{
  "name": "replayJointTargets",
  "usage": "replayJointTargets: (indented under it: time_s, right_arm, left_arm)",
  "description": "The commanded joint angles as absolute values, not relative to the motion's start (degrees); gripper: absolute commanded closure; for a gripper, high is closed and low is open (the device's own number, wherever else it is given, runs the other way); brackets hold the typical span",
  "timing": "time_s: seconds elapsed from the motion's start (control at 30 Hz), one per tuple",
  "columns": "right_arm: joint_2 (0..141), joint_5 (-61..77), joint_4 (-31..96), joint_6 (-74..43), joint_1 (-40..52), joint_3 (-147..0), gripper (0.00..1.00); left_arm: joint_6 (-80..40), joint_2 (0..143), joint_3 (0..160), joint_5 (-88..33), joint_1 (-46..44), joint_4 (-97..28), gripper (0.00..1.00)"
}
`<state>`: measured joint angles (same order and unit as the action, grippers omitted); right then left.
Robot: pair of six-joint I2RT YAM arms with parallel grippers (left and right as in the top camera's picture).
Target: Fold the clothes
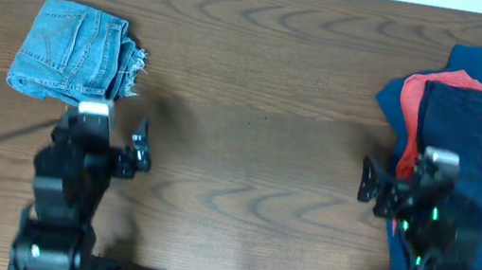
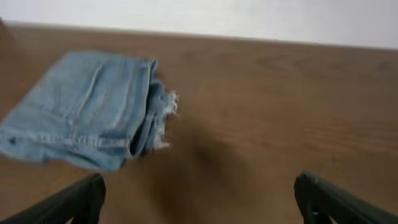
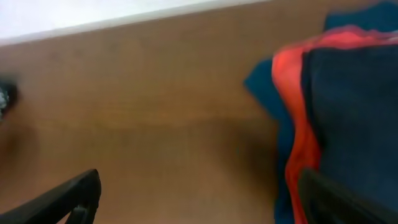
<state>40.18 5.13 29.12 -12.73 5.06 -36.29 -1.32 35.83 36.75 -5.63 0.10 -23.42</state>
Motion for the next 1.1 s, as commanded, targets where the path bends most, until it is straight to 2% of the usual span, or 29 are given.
replayJointTargets:
  time_s: [0.0, 0.2, 0.33, 0.4, 0.5, 0.67, 0.83, 0.93, 1.07]
  right_arm:
    - [51.48, 6.50, 34.83, -11.92, 4.01, -46.76, 0.01]
    - [72.75, 7.31, 51.31, -11.92, 3.16, -66.65, 0.01]
    - [83.81, 10.41, 57.43, -11.29, 2.13, -77.67, 0.01]
    - [86.87, 14.04, 57.14, -5.74, 2.15, -80.36, 0.01]
    - [89.69, 11.97, 55.75, -4.64, 1.96, -82.32, 0.01]
    - [94.70, -4.93, 55.64, -13.69, -1.58, -85.89, 0.01]
    - [101.71, -6.13, 49.25, -16.10, -7.90, -86.35, 0.01]
    - [106.39, -5.67, 44.88, -17.26, -10.63, -86.35, 0.04]
    - [112.33, -5.76, 40.93, -17.34, -11.70, -86.35, 0.16]
  left_arm:
    - [-4.86, 45.08, 46.46, -7.49, -0.19, -28.21, 0.02]
    - [-5.32, 59.07, 60.75, -12.47, -0.19, -40.84, 0.02]
    - [-5.15, 65.43, 67.11, -12.45, -0.19, -47.51, 0.02]
    - [-2.92, 66.37, 67.64, -12.45, -0.19, -48.01, 0.02]
    - [-0.78, 66.37, 67.64, -12.69, -0.19, -47.48, 0.02]
    - [-1.06, 66.17, 67.64, -13.06, -0.19, -47.40, 0.02]
    - [-0.75, 66.24, 67.64, -13.08, -0.19, -47.40, 0.02]
    - [-0.82, 66.24, 67.64, -13.08, -0.19, -47.57, 0.02]
    - [-1.19, 66.24, 67.64, -13.08, -0.19, -47.77, 0.02]
